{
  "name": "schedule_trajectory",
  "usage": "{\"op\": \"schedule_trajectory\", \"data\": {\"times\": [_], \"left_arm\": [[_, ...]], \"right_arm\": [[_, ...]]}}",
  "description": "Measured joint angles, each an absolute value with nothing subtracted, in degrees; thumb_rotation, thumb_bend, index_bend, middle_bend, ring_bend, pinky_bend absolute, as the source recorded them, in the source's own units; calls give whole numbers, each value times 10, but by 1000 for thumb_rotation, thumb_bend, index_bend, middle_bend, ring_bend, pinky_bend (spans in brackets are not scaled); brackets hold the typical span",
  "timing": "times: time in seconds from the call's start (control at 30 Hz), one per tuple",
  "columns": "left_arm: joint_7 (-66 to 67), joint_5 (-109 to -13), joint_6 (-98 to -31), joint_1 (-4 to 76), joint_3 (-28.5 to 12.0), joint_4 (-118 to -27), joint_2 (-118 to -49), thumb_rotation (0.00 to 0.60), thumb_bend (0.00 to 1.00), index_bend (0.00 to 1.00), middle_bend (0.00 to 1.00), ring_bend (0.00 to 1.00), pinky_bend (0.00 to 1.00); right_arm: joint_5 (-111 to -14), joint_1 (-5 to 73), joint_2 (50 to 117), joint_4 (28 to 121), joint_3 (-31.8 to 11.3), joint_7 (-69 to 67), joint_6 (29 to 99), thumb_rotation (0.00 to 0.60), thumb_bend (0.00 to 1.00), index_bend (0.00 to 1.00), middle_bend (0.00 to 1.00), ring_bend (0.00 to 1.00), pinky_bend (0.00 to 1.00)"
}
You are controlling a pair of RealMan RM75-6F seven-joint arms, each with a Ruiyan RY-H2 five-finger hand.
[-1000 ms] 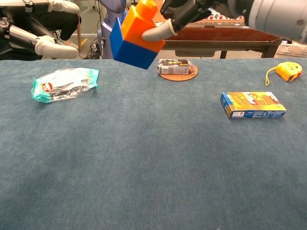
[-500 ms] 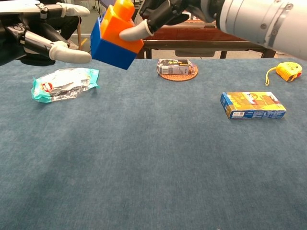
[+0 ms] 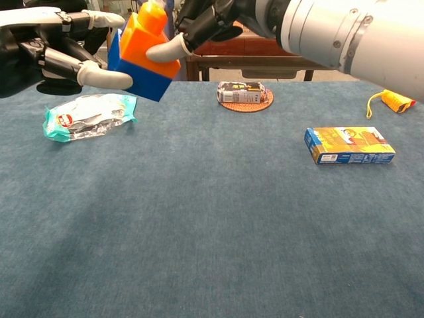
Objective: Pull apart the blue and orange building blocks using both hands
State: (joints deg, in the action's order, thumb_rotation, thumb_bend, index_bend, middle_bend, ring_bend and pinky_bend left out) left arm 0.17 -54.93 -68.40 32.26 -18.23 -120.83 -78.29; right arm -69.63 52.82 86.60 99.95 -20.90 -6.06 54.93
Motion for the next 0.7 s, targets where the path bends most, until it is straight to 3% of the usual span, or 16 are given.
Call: {"op": "schedule_trajectory", "data": {"times": [0.27, 0.43, 0.7], "left_arm": [[0, -552, -693, 321, -180, -1205, -790, 600, 0, 208, 1000, 1000, 1000], [-17, -552, -686, 319, -181, -1204, -789, 600, 0, 344, 1000, 1000, 1000], [-32, -555, -674, 318, -179, -1201, -785, 600, 0, 448, 1000, 1000, 1000]], "right_arm": [[-702, 532, 871, 997, -208, -73, 547, 600, 635, 634, 1000, 1000, 1000], [-707, 533, 872, 995, -206, -81, 544, 600, 635, 634, 1000, 1000, 1000], [-711, 533, 871, 992, -204, -89, 543, 600, 635, 634, 1000, 1000, 1000]]}}
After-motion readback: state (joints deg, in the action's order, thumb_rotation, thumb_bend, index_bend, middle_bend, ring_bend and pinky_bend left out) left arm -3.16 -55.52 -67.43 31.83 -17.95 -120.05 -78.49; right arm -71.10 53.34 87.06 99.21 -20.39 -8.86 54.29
